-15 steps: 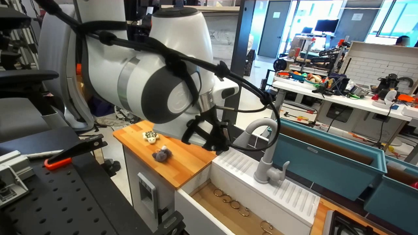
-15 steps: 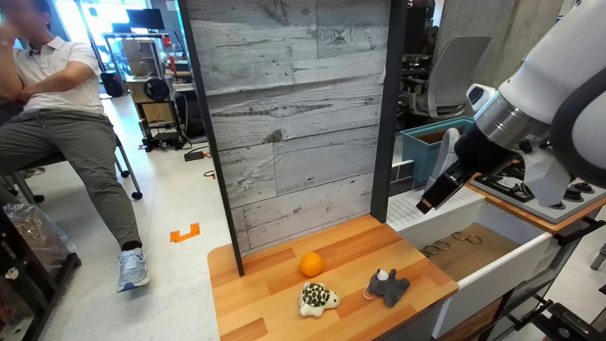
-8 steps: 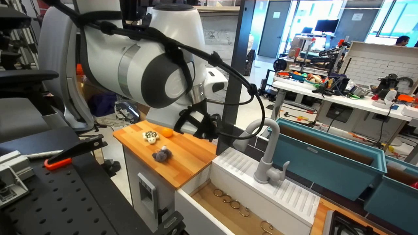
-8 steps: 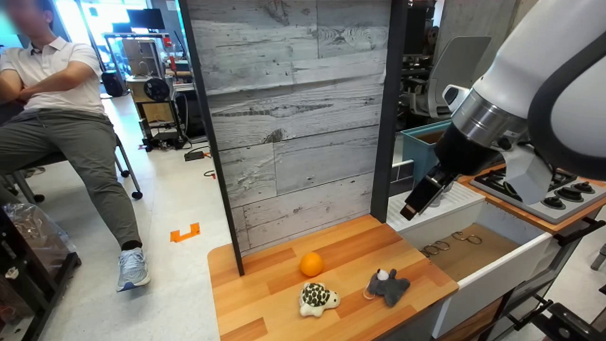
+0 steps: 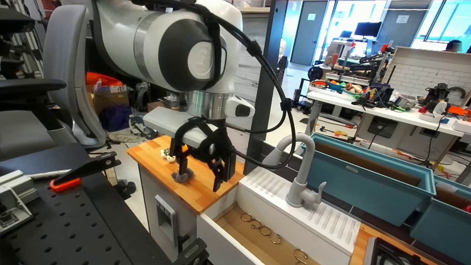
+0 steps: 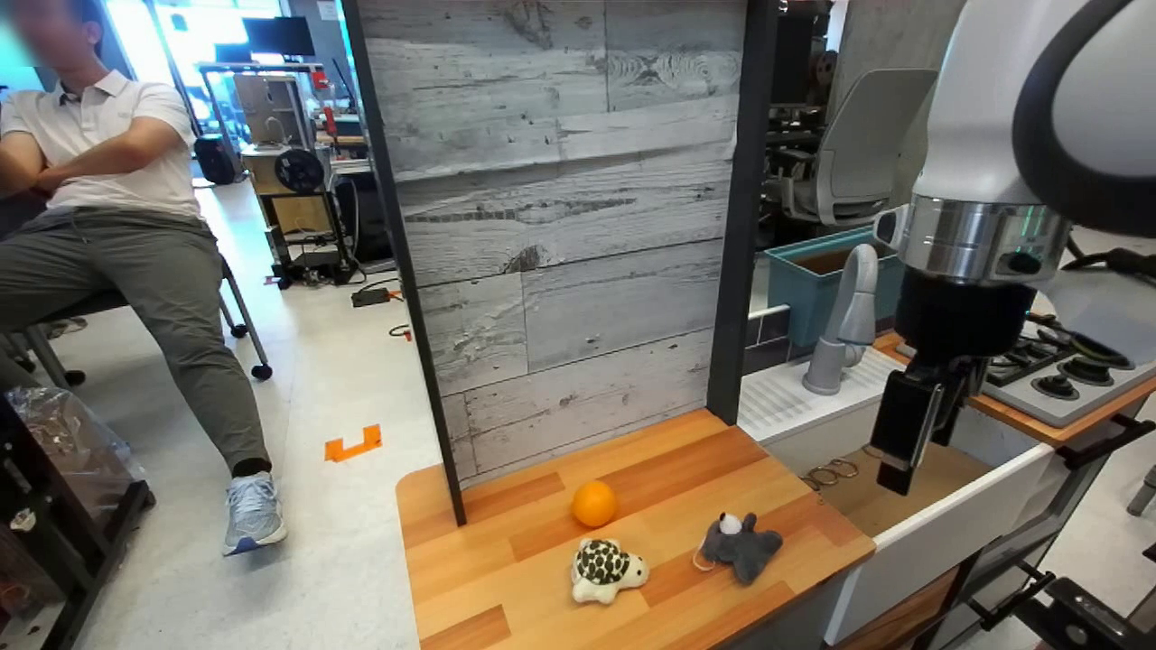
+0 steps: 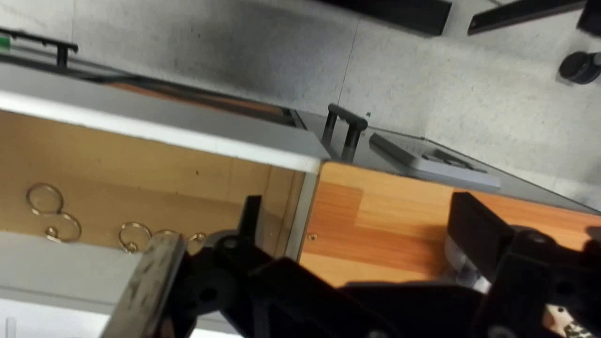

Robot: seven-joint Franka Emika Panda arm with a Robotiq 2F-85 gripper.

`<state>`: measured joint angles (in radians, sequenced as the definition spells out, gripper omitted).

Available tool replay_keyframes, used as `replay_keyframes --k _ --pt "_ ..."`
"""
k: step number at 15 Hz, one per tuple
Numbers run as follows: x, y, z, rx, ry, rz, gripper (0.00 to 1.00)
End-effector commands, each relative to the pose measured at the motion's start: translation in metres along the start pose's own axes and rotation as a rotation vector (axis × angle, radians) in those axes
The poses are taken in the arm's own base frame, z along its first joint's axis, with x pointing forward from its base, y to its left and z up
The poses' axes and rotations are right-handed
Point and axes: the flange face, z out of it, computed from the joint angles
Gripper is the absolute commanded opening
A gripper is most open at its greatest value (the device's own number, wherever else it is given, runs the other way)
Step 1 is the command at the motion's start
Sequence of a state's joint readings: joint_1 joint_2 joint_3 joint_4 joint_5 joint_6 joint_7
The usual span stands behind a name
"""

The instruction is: Push the faucet to the left

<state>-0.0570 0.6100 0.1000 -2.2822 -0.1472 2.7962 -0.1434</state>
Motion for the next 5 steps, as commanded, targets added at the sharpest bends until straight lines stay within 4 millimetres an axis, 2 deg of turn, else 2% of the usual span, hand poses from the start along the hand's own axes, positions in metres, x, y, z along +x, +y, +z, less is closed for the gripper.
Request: replay_keyframes --k 1,2,3,5 --pt "-0.0157 0.0019 -0.0099 0.042 -0.156 0.128 1.0" --pt "-0.0196 0.0033 -0.0098 0.057 -0.2 0.165 1.0" --pt "-0.0132 0.0028 -0.0015 0.04 -0.14 0.105 1.0" --pt "-0.0143 0.0034 -0.0017 0.042 -0.15 0.11 1.0"
